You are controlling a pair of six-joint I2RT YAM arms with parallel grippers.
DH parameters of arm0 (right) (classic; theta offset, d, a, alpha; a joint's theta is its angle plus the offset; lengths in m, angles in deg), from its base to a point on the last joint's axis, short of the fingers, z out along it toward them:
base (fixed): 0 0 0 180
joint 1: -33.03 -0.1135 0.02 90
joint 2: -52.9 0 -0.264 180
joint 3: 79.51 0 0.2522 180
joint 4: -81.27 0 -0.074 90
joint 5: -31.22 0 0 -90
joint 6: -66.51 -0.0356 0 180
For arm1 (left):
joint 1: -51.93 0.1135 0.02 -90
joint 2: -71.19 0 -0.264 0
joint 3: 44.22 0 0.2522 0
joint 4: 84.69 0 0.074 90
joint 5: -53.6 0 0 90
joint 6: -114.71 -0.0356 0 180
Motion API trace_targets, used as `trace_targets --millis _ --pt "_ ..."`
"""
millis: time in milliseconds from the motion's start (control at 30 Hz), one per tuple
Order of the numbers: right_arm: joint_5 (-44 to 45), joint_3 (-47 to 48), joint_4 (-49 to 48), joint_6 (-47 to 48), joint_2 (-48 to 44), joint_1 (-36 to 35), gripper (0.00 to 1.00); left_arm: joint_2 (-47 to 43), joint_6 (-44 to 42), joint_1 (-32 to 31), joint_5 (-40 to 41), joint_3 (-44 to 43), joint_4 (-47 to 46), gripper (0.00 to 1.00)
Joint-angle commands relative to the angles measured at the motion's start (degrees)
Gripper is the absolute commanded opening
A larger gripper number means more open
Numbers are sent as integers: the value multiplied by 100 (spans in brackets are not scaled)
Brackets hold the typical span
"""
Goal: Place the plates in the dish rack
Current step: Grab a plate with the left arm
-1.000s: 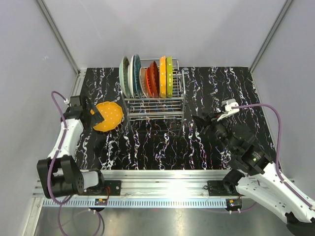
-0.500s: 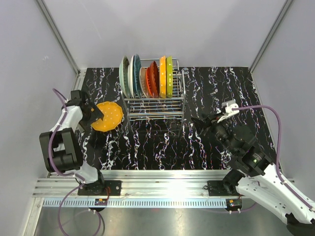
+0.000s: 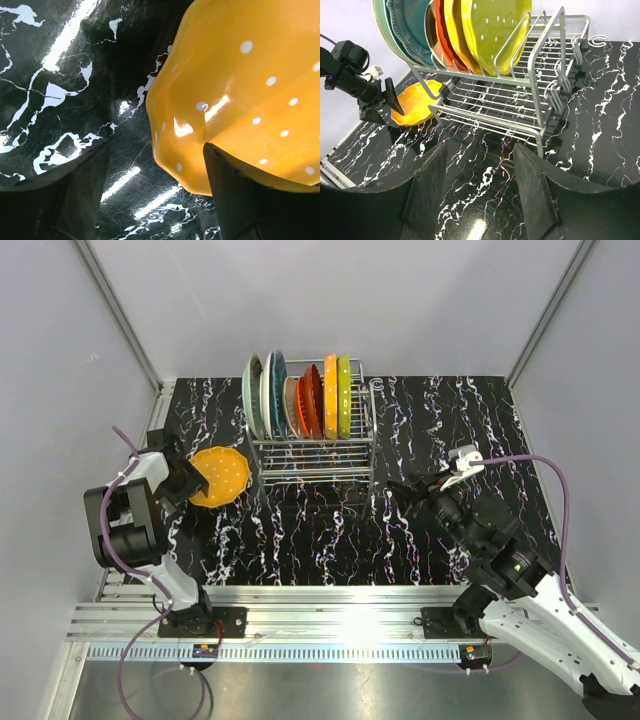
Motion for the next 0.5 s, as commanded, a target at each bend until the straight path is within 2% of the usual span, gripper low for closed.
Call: trace_targets --millis 0,67,100,200,233,300,333,467 --pt "-70 0 -254 -39 -52 -26 62 155 -53 26 0 -222 -96 73" --pt "-70 0 -236 -39 -69 -26 62 199 -62 26 -79 -222 -113 66" --pt "-79 -9 -227 -39 -78 -26 62 251 -70 26 -97 -230 -104 57" --pt "-44 -9 -201 -30 -113 -26 62 366 -79 35 -106 -292 -96 50" --pt "-26 -9 -201 -30 -122 -26 62 392 -79 44 -114 -301 -69 43" --pt "-26 0 -166 -30 -140 -26 61 454 -79 70 -149 -318 -52 37" --pt "-9 0 -166 -30 -175 -26 61 454 -62 79 -158 -336 -25 29" --pt "-131 26 -139 -4 -184 -26 60 410 -70 79 -158 -336 -8 15"
